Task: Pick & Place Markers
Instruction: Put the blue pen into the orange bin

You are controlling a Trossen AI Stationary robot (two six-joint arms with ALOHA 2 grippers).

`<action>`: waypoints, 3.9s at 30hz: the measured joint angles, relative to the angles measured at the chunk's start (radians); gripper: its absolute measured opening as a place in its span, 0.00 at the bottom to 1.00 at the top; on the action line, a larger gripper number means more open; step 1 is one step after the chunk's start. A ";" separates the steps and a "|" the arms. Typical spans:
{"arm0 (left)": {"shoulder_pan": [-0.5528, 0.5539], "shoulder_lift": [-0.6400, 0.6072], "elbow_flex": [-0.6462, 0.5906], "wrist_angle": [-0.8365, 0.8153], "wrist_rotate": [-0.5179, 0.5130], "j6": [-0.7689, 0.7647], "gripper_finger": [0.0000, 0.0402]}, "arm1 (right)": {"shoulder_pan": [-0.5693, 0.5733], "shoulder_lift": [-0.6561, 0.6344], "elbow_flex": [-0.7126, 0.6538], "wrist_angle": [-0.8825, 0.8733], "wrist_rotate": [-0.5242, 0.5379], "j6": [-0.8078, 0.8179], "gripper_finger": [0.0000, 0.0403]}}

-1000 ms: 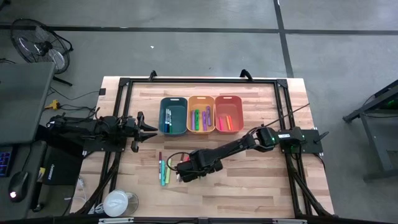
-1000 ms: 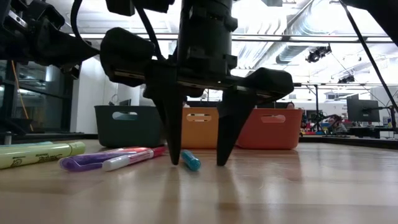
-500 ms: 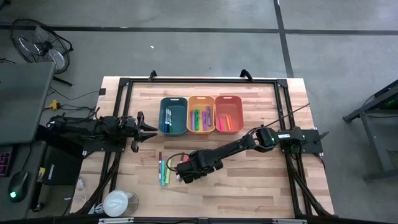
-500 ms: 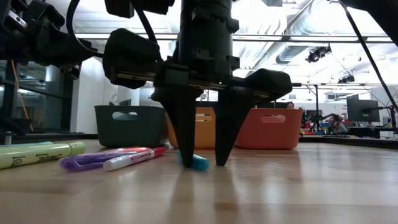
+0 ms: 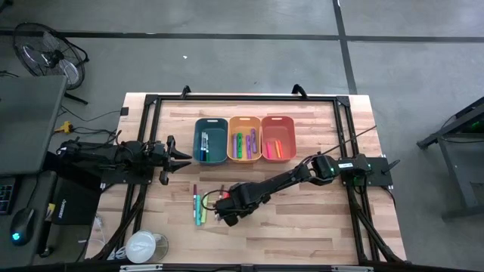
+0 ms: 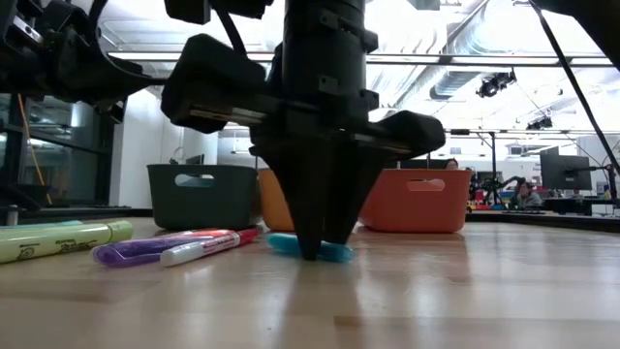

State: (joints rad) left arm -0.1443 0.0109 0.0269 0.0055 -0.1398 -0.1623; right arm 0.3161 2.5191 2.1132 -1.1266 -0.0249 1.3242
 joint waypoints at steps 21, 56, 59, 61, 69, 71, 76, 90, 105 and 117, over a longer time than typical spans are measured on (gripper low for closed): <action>0.000 0.000 0.000 0.000 0.000 0.000 0.23 | -0.001 0.000 0.000 0.000 -0.013 -0.139 0.05; 0.000 0.000 0.000 0.000 0.000 0.000 0.23 | -0.002 -0.178 -0.004 -0.156 0.108 -0.110 0.04; 0.000 0.000 0.000 0.000 0.000 0.000 0.23 | -0.004 -0.218 -0.003 -0.189 0.157 -0.098 0.04; 0.000 0.000 0.000 0.000 0.000 0.000 0.23 | -0.008 -0.246 -0.003 -0.225 0.187 -0.093 0.04; 0.000 0.000 0.000 0.000 0.000 0.000 0.23 | -0.029 -0.357 -0.003 -0.401 0.297 -0.091 0.04; 0.000 0.000 0.000 0.000 0.000 0.000 0.23 | -0.037 -0.383 -0.003 -0.448 0.312 -0.091 0.04; 0.000 0.000 0.000 0.000 0.000 0.000 0.23 | -0.063 -0.488 -0.117 -0.441 0.354 -0.102 0.04; 0.000 0.000 0.000 0.000 0.000 0.000 0.23 | -0.135 -0.911 -0.780 -0.120 0.336 -0.041 0.04; 0.000 0.000 0.000 0.000 0.000 0.000 0.23 | -0.414 -1.003 -1.001 0.231 0.250 -0.175 0.04; 0.000 0.000 0.000 0.000 0.000 0.000 0.23 | -0.552 -0.831 -1.000 0.425 0.078 -0.278 0.04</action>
State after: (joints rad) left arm -0.1440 0.0105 0.0269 0.0052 -0.1394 -0.1623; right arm -0.2358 1.6883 1.1132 -0.7014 0.0531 1.0458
